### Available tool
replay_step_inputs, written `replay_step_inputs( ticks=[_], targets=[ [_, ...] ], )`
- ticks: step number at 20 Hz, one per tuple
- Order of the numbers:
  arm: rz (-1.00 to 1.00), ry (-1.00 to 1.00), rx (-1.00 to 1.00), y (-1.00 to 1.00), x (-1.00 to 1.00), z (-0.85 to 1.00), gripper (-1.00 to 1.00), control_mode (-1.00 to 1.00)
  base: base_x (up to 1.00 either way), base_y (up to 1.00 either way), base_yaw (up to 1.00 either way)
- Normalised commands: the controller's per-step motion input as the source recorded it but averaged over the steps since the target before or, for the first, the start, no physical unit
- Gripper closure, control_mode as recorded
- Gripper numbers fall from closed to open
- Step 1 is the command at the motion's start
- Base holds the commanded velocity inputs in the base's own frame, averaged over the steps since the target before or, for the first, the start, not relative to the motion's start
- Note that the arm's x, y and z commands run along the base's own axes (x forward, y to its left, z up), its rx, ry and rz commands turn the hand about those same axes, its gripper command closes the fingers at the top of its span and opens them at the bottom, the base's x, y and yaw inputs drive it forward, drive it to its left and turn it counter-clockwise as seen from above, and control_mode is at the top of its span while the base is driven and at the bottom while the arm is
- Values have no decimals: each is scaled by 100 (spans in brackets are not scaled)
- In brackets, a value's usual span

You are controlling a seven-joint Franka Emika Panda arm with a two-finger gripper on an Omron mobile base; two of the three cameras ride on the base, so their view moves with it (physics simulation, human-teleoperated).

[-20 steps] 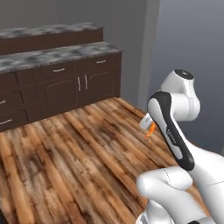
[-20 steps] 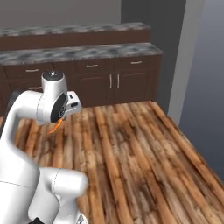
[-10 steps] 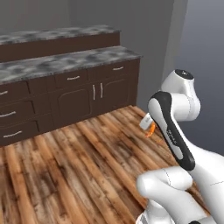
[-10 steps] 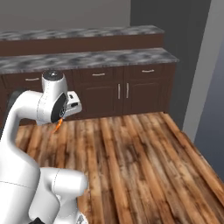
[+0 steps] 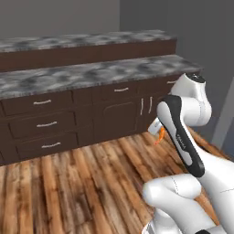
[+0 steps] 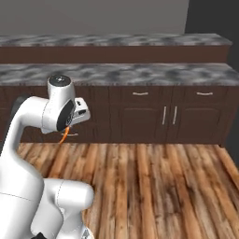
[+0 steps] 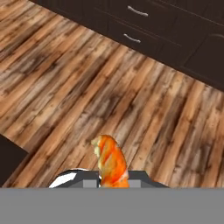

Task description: Take the cheese, shrimp, and corn from the fridge and place them on the plate on the dining counter to create an appetizer plate.

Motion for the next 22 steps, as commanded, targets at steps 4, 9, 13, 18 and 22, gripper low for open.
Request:
replay_step_inputs(
  ticks=[4,9,13,18,22],
  targets=[
    [0,0,0,0,0,0,100,100,85,71,47],
    [0,0,0,0,0,0,100,100,91,62,48],
    [0,0,0,0,0,0,100,100,87,64,46],
    [0,0,0,0,0,0,100,100,81,81,35],
    [0,0,0,0,0,0,100,100,84,95,24]
  ],
)
